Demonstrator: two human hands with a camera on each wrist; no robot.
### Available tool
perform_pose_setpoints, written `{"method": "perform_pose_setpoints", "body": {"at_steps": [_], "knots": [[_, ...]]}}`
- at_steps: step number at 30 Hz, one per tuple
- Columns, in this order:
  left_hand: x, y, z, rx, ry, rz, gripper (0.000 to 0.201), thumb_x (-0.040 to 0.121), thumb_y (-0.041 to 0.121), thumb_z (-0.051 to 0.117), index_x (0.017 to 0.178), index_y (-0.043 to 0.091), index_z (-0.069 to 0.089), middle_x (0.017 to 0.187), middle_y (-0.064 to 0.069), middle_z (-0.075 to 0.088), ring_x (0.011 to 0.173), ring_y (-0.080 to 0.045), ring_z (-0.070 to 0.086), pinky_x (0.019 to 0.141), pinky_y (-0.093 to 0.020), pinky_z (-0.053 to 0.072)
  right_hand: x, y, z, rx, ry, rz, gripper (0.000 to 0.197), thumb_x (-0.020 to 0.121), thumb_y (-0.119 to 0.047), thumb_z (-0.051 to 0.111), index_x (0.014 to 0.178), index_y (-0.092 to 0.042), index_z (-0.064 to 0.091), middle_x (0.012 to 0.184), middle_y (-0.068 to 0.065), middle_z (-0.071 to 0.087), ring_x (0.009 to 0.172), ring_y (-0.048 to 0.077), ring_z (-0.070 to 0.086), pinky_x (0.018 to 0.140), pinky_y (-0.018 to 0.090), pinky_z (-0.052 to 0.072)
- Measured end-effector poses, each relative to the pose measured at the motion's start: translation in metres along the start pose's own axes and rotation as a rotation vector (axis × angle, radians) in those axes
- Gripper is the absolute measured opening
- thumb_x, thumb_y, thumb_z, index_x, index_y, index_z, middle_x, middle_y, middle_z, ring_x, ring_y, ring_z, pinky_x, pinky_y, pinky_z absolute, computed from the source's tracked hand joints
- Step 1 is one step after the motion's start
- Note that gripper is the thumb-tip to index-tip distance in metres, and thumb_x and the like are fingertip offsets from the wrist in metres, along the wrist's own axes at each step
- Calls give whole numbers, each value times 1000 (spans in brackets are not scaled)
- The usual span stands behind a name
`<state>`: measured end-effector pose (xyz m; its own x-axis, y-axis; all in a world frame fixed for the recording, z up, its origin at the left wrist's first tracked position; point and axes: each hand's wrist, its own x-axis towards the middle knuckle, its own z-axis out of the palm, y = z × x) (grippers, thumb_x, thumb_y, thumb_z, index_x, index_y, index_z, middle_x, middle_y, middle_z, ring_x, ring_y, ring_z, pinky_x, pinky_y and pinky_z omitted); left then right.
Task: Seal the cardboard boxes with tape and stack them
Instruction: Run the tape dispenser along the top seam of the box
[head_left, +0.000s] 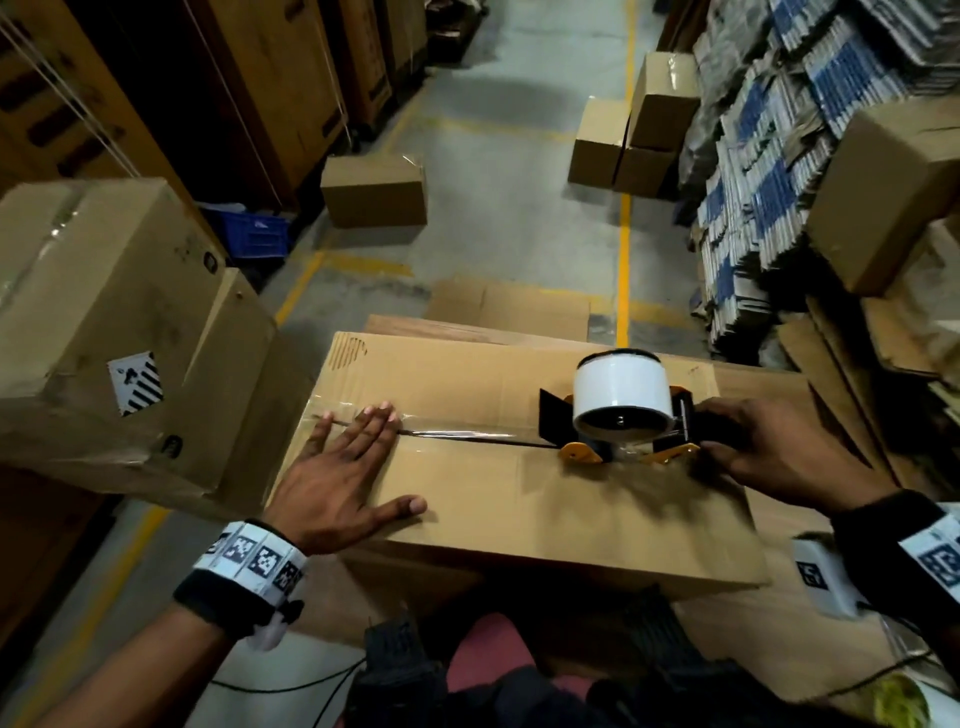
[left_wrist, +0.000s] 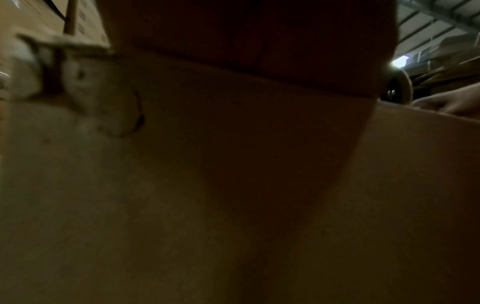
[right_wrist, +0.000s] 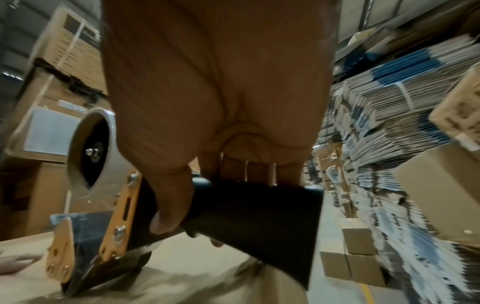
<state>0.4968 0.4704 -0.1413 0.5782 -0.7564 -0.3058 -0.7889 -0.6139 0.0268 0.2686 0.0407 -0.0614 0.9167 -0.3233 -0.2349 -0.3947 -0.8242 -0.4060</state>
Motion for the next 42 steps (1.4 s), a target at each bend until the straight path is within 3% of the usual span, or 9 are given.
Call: {"method": "perform_pose_setpoints", "body": {"at_steps": [3,6,9,17,23,27,33,38,42], "knots": [[-5,-29,-1,26,-40,17,113,78,98,-7,164,26,-14,171,8,-19,156,-10,-24,127,-46,-14,0,-7,10,-32,1,-43,40,79,-34,82,118,-37,71,104,-14,76,96,9,71,82,36,58],[-9,-46,-4,36,-64,-5,112,76,99,-9,163,28,-16,170,4,-24,154,-14,-30,127,-45,-15,-1,-22,14,-65,-15,-57,49,79,-38,84,126,-32,71,112,-11,75,100,12,70,86,37,58],[-10,-38,-10,45,-102,-21,116,72,99,-15,162,26,-20,168,5,-29,154,-14,-31,126,-51,-16,-2,-31,17,-60,-5,-77,50,80,-33,84,128,-28,71,112,-6,77,97,14,71,85,41,60],[2,19,-10,-43,-115,-6,120,73,100,-10,164,22,-16,169,7,-26,155,-10,-26,128,-49,-13,-2,-39,15,-15,-14,-90,38,84,-28,83,120,-28,74,104,-8,77,87,8,68,79,35,60],[6,49,-22,-48,-84,12,125,71,100,-11,166,20,-10,171,5,-21,156,-12,-24,127,-56,-12,-2,-31,20,16,9,-108,33,84,-25,83,115,-33,74,97,-11,76,84,7,68,74,36,59],[20,81,-18,-61,-90,31,124,76,101,2,166,15,-8,172,2,-19,156,-12,-25,126,-56,-14,2,-28,26,6,26,-131,35,85,-26,80,118,-34,72,100,-11,76,88,10,69,78,39,59],[19,90,-18,-67,-51,63,123,75,100,-4,166,18,-9,171,4,-21,156,-11,-25,127,-54,-12,4,-23,30,26,38,-131,32,86,-30,78,116,-37,71,92,-17,73,82,5,67,73,34,57],[26,101,-13,-77,-67,98,121,76,99,-3,166,19,-9,172,6,-18,157,-8,-21,128,-50,-12,2,-25,33,51,48,-125,32,87,-21,77,117,-32,72,90,-16,71,82,10,67,71,30,53],[24,98,-13,-73,-71,109,120,75,100,-3,166,22,-10,171,8,-21,157,-7,-19,128,-50,-12,-7,-21,32,100,95,-144,33,88,-20,76,119,-30,73,96,-12,76,84,11,71,72,37,59]]}}
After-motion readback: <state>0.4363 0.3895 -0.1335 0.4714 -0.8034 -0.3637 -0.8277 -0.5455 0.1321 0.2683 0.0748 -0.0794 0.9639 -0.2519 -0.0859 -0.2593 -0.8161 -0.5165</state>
